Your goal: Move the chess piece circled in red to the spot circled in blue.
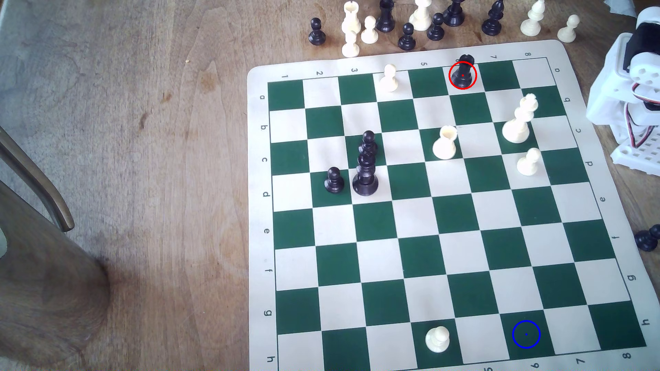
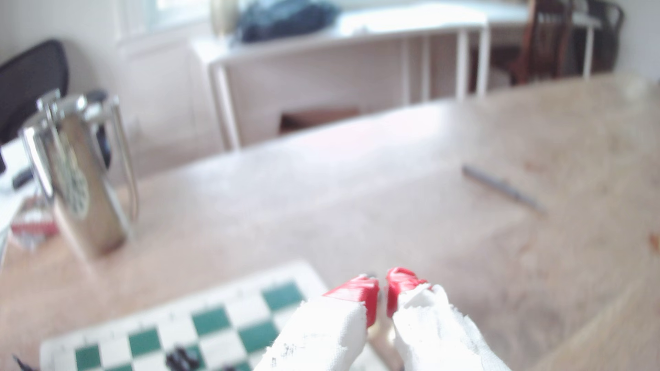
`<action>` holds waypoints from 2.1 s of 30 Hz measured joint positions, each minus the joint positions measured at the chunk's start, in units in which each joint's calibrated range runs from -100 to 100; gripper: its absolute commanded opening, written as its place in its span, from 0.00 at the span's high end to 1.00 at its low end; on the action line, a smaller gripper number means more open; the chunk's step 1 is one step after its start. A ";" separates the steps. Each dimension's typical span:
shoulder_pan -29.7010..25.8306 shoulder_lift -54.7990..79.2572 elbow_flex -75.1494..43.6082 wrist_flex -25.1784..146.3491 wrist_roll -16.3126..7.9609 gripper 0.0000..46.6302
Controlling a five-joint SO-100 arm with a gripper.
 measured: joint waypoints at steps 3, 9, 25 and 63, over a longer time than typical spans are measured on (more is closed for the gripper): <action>0.22 9.13 -1.90 9.64 -0.98 1.00; -0.52 24.80 -2.71 15.70 -2.98 0.73; -0.29 44.49 3.80 6.45 -2.69 0.48; 0.44 56.30 15.27 -11.16 -1.03 0.70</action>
